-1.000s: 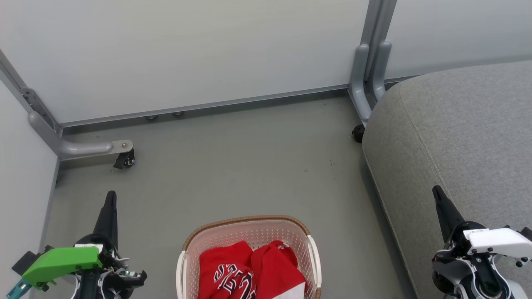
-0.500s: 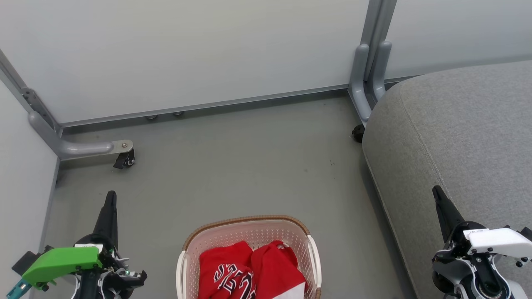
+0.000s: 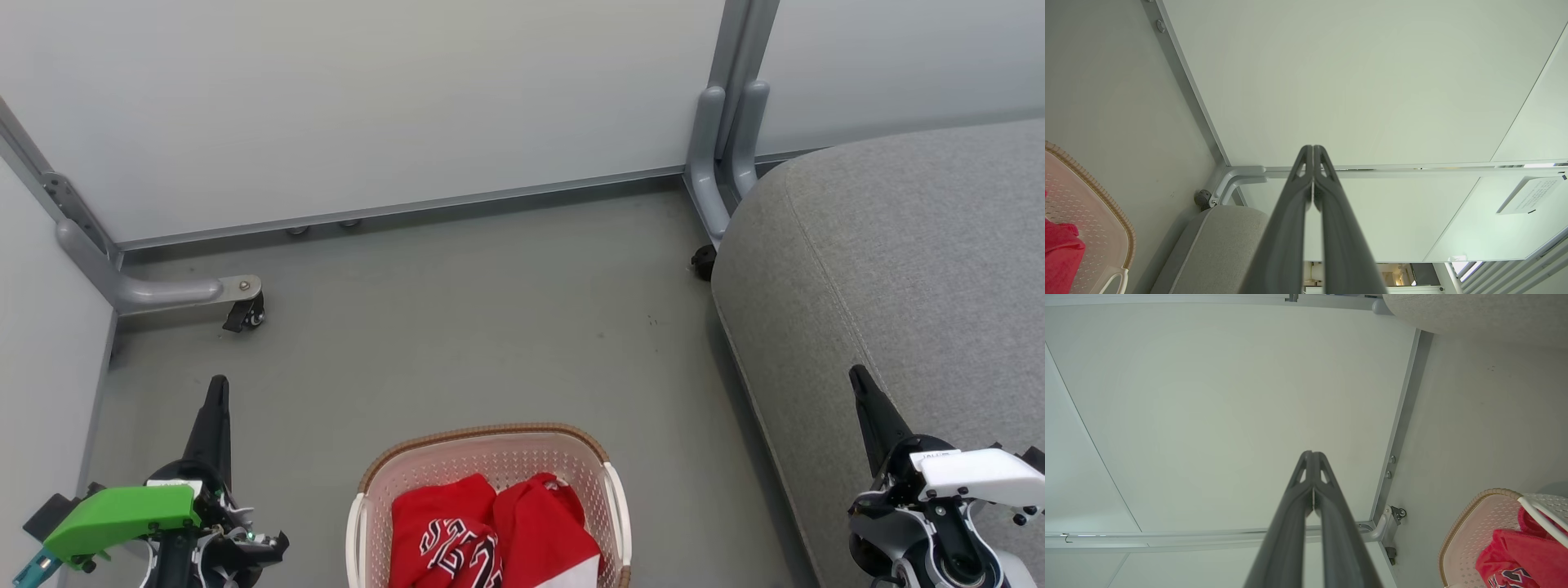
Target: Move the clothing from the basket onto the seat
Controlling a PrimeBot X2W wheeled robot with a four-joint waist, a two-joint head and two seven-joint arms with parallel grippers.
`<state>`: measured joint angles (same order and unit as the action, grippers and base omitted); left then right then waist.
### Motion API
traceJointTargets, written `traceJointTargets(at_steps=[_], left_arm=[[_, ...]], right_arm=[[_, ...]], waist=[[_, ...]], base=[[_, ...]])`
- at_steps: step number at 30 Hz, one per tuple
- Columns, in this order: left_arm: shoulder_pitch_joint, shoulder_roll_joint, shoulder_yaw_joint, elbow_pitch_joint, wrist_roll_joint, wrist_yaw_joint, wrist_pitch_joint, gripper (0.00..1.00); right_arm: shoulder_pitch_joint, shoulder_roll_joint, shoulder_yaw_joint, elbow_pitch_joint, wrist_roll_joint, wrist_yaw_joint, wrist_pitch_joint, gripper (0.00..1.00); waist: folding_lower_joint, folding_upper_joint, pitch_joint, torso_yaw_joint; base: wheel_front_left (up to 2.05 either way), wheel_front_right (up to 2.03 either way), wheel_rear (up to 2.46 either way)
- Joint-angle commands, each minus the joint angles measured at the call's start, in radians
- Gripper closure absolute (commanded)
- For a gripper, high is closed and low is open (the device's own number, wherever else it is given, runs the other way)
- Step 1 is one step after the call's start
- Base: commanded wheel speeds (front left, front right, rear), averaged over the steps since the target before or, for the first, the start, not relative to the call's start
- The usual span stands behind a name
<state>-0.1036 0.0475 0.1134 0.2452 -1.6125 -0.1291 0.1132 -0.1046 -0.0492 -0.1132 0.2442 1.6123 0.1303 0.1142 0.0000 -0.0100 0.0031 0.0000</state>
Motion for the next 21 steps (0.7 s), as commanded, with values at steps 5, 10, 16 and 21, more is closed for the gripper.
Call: traceJointTargets(at_steps=[5, 10, 16, 21], left_arm=[[-0.014, 0.008, 0.002, 0.0, 0.002, -0.006, 0.003, 1.0], [0.018, -0.008, -0.004, 0.027, 0.001, 0.002, -0.002, 0.0], [0.015, -0.007, -0.013, 0.01, 0.036, 0.002, -0.033, 0.0], [0.01, -0.006, -0.014, -0.005, 0.094, 0.002, -0.058, 0.0]], right_arm=[[-0.011, -0.003, -0.001, 0.003, -0.001, 0.001, 0.0, 1.0], [0.02, 0.01, 0.004, 0.026, -0.001, 0.0, -0.003, 0.0], [0.018, 0.009, 0.018, 0.016, -0.027, 0.0, -0.033, 0.0], [0.017, 0.008, 0.028, 0.003, -0.08, 0.0, -0.058, 0.0]], waist=[[0.0, 0.01, 0.0, 0.0], [0.0, 0.0001, 0.0, 0.0], [0.0, 0.0005, 0.001, 0.001], [0.0, 0.0009, 0.002, 0.001]], base=[[0.0, 0.0, 0.0], [0.0, 0.0, 0.0], [0.0, 0.0, 0.0], [0.0, 0.0, 0.0]])
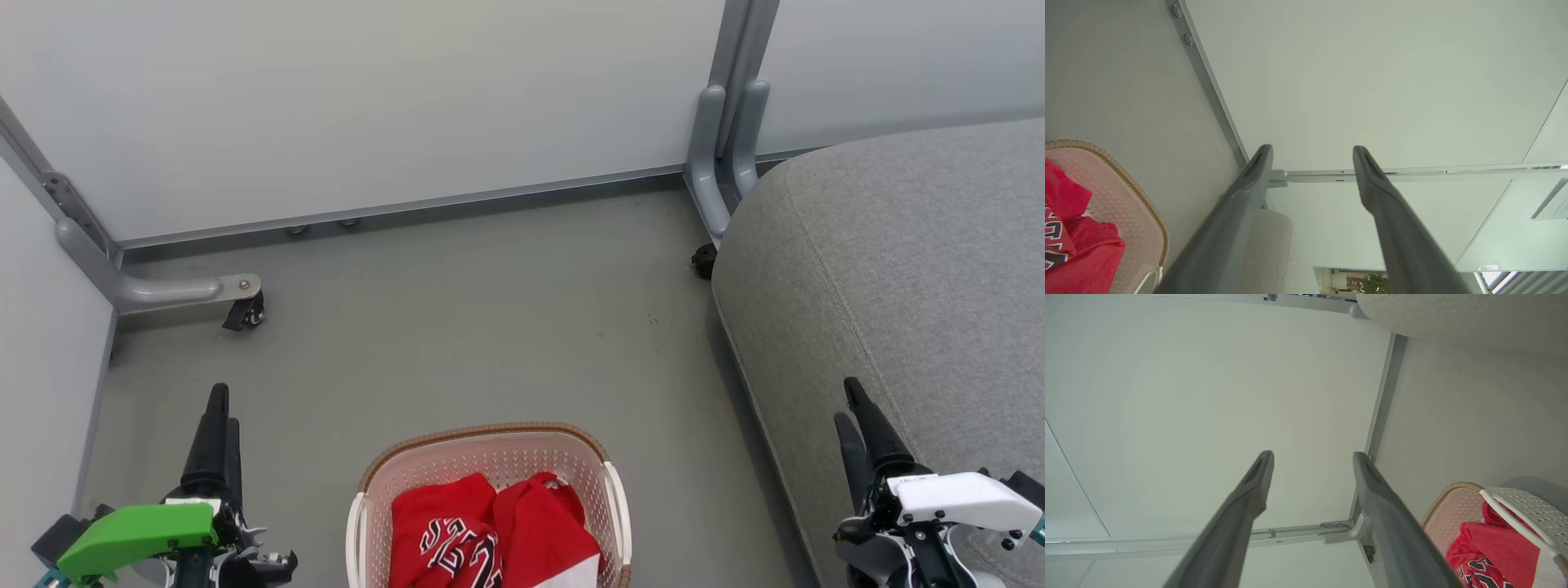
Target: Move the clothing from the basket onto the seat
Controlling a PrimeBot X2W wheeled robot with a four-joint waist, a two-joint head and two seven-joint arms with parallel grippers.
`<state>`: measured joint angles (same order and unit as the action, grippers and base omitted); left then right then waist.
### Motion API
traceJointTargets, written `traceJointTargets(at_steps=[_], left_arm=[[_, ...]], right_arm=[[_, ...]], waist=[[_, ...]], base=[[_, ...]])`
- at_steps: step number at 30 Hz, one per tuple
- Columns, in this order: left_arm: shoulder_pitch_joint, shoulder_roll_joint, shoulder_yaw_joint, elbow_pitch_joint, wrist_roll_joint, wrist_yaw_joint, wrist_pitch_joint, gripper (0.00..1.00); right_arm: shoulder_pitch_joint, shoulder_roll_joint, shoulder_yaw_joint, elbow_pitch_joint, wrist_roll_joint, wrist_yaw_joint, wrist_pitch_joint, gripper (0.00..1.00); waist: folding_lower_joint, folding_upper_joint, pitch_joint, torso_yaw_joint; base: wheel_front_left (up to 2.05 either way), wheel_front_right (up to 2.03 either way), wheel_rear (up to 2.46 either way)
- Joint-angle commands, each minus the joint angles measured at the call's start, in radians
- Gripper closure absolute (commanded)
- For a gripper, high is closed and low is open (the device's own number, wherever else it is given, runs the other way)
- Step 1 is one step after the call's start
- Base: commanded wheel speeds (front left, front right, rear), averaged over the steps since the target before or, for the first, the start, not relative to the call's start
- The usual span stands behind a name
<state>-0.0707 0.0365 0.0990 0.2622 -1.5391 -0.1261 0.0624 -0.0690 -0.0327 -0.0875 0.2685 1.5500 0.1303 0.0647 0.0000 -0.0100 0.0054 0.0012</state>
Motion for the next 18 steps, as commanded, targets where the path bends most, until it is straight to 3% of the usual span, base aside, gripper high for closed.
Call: traceJointTargets(at_steps=[1, 9, 18], left_arm=[[-0.023, 0.005, 0.0, -0.024, 0.033, -0.001, -0.011, 0.0], [-0.032, 0.006, -0.001, -0.055, 0.169, 0.011, -0.046, 0.0], [-0.034, 0.008, -0.034, -0.093, 0.353, 0.056, -0.083, 0.0]], right_arm=[[-0.019, -0.009, 0.004, -0.024, -0.028, 0.0, -0.013, 0.0], [-0.022, -0.01, 0.02, -0.05, -0.167, 0.0, -0.048, 0.0], [-0.027, -0.012, 0.031, -0.077, -0.331, 0.0, -0.085, 0.0]], waist=[[0.0, 0.001, 0.0, 0.0], [0.0, 0.0016, 0.002, 0.002], [0.0, 0.0024, 0.003, 0.004]], base=[[0.0, 0.0, 0.0], [0.0, 0.0, 0.0], [0.0, 0.0, 0.0]])
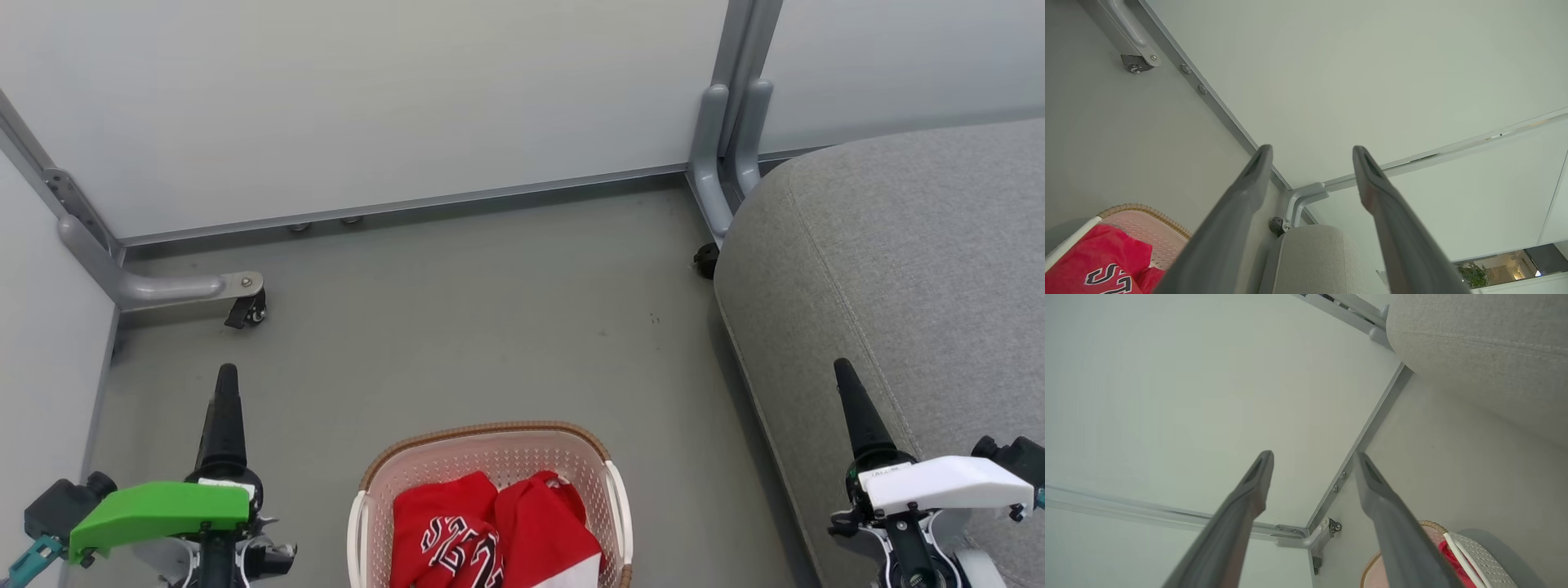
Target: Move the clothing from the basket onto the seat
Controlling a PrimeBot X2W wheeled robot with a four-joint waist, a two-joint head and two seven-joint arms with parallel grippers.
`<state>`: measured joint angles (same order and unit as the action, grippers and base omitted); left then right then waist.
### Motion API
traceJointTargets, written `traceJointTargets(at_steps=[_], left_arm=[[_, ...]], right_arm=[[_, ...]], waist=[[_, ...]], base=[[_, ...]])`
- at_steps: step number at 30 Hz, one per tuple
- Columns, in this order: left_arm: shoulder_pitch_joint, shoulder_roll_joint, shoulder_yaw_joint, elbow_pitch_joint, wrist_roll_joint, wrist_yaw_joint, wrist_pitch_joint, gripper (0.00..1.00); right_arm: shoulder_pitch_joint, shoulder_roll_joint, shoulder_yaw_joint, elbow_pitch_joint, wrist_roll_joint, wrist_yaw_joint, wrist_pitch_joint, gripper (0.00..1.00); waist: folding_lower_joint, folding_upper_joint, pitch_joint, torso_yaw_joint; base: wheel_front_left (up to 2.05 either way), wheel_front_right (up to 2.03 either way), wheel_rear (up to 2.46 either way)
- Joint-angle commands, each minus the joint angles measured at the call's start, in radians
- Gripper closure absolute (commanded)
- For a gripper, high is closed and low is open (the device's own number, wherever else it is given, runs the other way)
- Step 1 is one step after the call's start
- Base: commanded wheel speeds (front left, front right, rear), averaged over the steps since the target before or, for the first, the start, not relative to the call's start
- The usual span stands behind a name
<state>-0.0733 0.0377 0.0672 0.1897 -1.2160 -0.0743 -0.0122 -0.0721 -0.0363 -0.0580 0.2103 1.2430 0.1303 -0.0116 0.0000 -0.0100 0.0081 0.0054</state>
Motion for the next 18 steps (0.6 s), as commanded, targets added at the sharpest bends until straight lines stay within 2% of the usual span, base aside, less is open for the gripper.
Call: traceJointTargets(at_steps=[1, 18], left_arm=[[-0.031, 0.007, -0.006, -0.022, 0.049, 0.008, -0.012, 0.0], [-0.04, 0.009, -0.074, -0.026, 0.406, 0.076, -0.072, 0.0]], right_arm=[[-0.024, -0.008, 0.004, -0.022, -0.043, 0.0, -0.012, 0.0], [-0.023, -0.01, 0.036, -0.053, -0.314, 0.0, -0.072, 0.0]], waist=[[0.0, 0.0024, 0.0, 0.001], [0.0, 0.0037, -0.002, 0.007]], base=[[0.0, 0.0, 0.0], [0.0, 0.0, 0.0]])
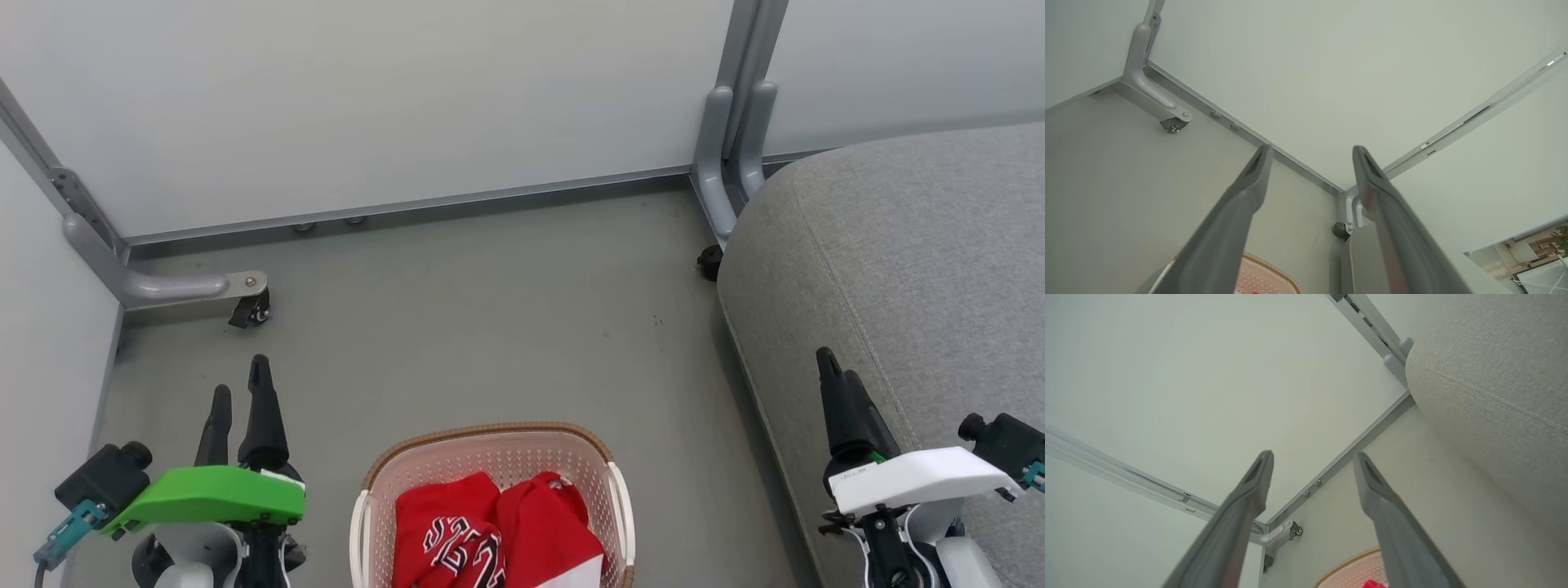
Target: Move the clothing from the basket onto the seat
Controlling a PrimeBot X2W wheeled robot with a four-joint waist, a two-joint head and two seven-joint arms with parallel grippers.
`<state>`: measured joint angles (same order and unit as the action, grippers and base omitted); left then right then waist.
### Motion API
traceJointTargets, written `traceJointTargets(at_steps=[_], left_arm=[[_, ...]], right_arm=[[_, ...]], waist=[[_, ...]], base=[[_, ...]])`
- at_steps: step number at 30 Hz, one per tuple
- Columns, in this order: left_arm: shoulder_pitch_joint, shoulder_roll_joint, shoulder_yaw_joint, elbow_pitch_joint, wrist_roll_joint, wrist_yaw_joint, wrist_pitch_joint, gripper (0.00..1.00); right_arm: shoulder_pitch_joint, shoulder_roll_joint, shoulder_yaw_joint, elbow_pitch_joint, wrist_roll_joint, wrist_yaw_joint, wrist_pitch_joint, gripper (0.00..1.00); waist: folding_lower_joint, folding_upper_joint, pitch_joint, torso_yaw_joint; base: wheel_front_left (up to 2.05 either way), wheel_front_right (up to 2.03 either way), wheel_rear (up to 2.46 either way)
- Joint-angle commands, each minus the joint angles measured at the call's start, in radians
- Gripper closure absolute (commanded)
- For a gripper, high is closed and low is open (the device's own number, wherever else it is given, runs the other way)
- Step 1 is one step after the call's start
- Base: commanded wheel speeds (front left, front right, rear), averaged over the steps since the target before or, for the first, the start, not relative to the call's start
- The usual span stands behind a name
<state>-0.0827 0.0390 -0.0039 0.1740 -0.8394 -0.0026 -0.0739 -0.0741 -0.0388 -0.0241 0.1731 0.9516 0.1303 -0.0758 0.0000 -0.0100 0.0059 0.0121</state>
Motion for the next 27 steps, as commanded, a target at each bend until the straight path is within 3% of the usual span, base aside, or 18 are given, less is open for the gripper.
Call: traceJointTargets(at_steps=[1, 27], left_arm=[[-0.032, 0.008, -0.008, -0.011, 0.052, 0.008, -0.013, 0.0], [-0.047, 0.025, -0.087, 0.028, 0.395, 0.069, -0.087, 0.0]], right_arm=[[-0.021, -0.008, 0.004, -0.016, -0.04, 0.0, -0.011, 0.0], [-0.018, -0.011, 0.033, -0.022, -0.381, 0.0, -0.085, 0.0]], waist=[[0.0, 0.0038, 0.0, 0.001], [0.0, 0.0059, -0.005, 0.011]], base=[[0.0, 0.0, 0.0], [0.0, 0.0, 0.0]])
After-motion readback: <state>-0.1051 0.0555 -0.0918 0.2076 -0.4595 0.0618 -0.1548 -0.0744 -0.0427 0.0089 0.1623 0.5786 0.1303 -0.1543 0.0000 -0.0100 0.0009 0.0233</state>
